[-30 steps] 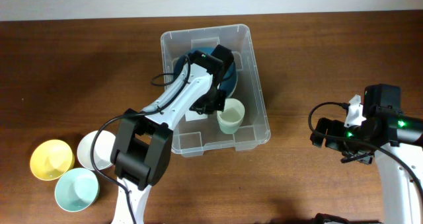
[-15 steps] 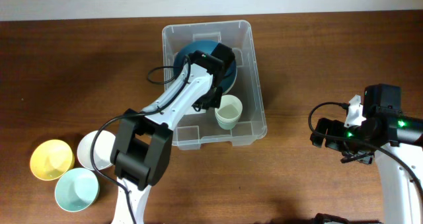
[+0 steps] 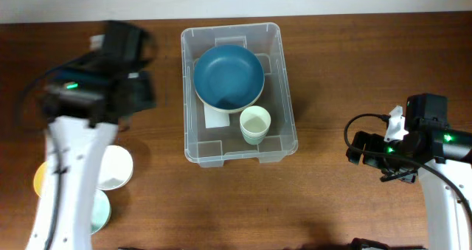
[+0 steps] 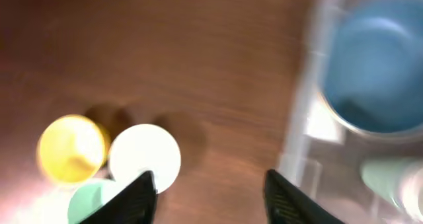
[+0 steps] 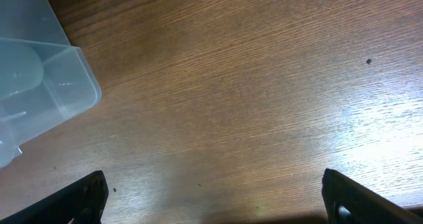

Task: Pack container
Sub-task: 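Grip the rim of the cream bowl with the left gripper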

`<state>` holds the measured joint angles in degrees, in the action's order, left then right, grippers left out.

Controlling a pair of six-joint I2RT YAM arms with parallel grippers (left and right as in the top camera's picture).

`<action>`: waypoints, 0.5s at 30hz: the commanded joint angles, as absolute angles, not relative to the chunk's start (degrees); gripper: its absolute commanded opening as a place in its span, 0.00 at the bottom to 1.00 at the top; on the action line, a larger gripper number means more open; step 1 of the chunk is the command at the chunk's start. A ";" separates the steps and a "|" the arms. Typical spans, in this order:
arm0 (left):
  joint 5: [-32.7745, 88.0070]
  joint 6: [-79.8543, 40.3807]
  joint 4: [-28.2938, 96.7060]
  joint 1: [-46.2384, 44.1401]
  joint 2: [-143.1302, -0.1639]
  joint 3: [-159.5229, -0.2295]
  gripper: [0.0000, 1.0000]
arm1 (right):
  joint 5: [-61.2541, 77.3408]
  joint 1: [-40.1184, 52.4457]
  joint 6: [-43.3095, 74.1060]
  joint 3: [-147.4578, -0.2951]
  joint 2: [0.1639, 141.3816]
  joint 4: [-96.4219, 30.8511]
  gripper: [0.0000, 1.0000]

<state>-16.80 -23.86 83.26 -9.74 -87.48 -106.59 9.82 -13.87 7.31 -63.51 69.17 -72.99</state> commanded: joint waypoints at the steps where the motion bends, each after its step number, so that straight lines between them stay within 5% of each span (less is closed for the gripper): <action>1: -13.85 -27.83 83.05 -0.99 -87.39 -101.14 0.63 | 9.89 -13.45 6.85 -63.35 68.95 -72.58 0.99; 7: -6.07 -27.75 69.12 8.49 -87.53 -78.48 0.70 | 9.91 -13.45 6.85 -63.35 68.95 -72.60 0.99; 15: -5.28 -27.33 54.48 9.54 -91.02 -61.93 0.71 | 9.89 -13.45 6.85 -63.35 68.95 -72.66 0.99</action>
